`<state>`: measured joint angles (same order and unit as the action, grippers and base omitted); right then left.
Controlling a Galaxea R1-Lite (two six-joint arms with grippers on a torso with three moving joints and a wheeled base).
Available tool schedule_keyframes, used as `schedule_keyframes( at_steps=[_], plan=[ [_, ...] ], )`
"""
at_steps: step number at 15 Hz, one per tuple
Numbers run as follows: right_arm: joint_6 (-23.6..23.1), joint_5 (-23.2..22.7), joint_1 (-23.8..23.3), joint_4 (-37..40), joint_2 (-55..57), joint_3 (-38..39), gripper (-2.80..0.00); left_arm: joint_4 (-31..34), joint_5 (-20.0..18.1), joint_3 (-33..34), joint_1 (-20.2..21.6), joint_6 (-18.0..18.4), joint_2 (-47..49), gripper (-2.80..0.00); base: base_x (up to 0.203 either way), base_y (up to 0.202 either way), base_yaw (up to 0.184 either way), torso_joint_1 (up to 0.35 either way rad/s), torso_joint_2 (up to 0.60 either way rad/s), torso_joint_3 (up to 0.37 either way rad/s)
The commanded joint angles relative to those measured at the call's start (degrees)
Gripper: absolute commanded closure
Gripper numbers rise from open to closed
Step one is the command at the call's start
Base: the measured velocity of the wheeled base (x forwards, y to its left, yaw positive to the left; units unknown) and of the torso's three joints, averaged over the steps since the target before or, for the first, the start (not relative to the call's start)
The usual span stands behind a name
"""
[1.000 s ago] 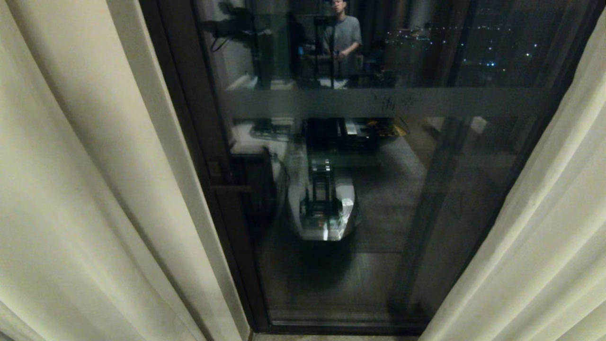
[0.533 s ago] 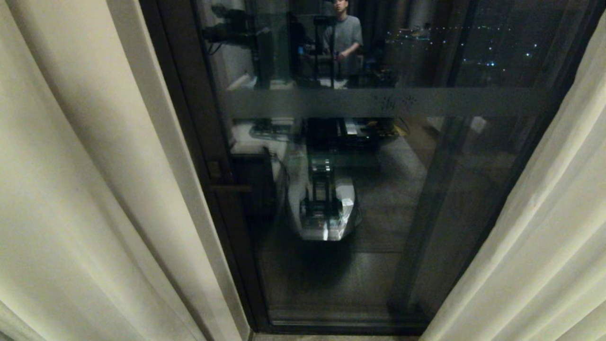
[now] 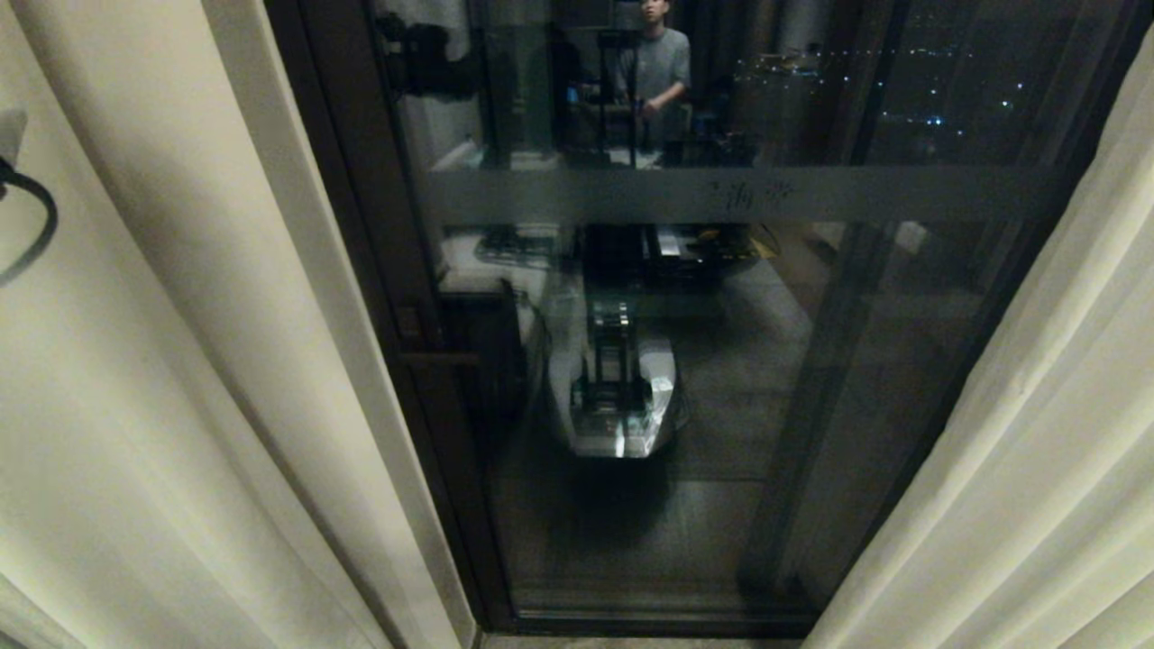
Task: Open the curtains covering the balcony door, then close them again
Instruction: Close the inner curtains on both sides
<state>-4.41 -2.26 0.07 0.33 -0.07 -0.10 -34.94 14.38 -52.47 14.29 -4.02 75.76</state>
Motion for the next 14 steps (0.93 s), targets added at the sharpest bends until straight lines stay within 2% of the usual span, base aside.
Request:
schedule_keyframes(
  at_steps=[1, 4, 8, 14],
  plan=[
    [-0.1, 0.0, 0.0, 0.0, 0.1, 0.0, 0.0, -1.4, 0.0, -2.5, 1.2, -0.1, 6.7, -2.8, 0.0, 0.0, 0.0, 0.0, 0.0, 0.0],
    [-0.1, 0.0, 0.0, -0.1, 0.1, 0.0, 0.0, -5.6, -0.1, -6.5, 2.4, -0.2, 12.5, -2.8, 0.0, 0.0, 0.0, 0.0, 0.0, 0.0],
    [-0.1, 0.0, 0.0, 0.0, 0.1, 0.0, 0.0, -6.2, -0.3, -13.2, 4.4, -0.1, 17.9, -2.8, 0.0, 0.0, 0.0, 0.0, 0.0, 0.0],
    [0.0, 0.0, 0.0, 0.0, 0.1, 0.0, 0.0, -6.3, -0.5, -17.7, 5.6, -0.1, 21.6, -2.8, 0.0, 0.0, 0.0, 0.0, 0.0, 0.0]
  ],
)
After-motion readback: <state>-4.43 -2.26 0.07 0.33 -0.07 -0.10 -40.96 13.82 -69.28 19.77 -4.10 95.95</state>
